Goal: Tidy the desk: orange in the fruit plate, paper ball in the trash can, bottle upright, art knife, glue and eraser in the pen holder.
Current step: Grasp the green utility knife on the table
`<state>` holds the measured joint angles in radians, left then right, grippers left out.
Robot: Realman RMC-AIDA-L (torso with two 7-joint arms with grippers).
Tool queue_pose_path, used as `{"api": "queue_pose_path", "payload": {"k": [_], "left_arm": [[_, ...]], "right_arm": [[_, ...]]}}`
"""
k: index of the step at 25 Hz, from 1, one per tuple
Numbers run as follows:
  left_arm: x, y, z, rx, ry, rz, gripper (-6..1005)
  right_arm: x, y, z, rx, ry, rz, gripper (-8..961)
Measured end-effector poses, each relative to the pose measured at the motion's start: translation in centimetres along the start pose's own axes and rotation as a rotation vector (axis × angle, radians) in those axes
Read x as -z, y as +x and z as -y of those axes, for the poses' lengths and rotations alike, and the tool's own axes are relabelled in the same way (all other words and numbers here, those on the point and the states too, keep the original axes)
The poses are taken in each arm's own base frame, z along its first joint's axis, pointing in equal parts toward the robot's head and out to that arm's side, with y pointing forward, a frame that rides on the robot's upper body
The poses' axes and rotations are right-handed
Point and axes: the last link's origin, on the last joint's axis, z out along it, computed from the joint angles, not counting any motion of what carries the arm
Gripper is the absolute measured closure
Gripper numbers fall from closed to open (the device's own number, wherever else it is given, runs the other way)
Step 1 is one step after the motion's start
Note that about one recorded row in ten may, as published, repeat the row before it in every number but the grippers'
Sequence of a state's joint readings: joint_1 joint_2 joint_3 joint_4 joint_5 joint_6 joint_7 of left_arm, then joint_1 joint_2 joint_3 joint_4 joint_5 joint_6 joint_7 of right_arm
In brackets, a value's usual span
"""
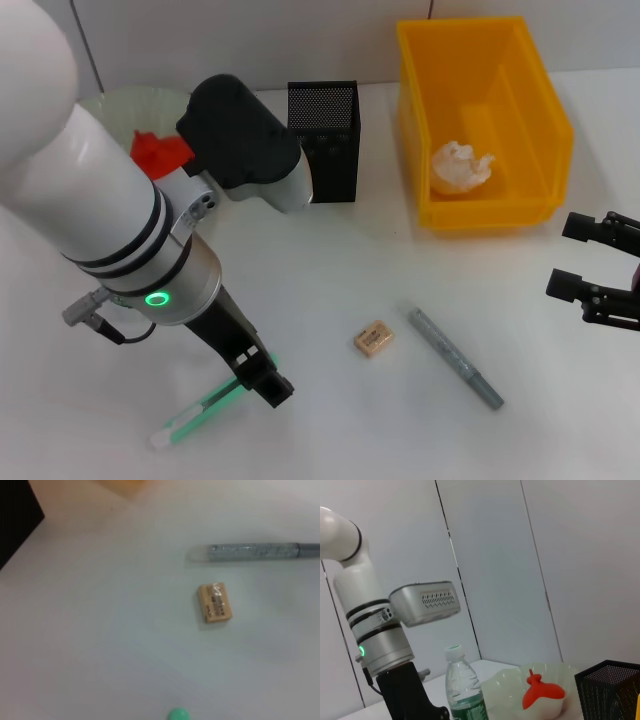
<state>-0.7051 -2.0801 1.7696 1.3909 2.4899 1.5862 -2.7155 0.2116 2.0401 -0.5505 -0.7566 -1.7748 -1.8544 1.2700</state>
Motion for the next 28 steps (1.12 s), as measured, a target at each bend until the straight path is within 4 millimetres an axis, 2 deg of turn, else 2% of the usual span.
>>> {"api": "queue_pose_path", "payload": {"k": [19, 28], "left_arm": [[-1.6, -0.3, 1.2, 0.028, -0.003, 0.048, 273], [-1.8, -0.4, 1.1, 0.011, -0.004, 0.055, 291]], "right_arm": [[0.0, 0.0, 0.0, -0.002, 0.000, -0.002, 150], [0.0, 0.1, 0.0, -0.002, -0.001, -0.005, 151]]}}
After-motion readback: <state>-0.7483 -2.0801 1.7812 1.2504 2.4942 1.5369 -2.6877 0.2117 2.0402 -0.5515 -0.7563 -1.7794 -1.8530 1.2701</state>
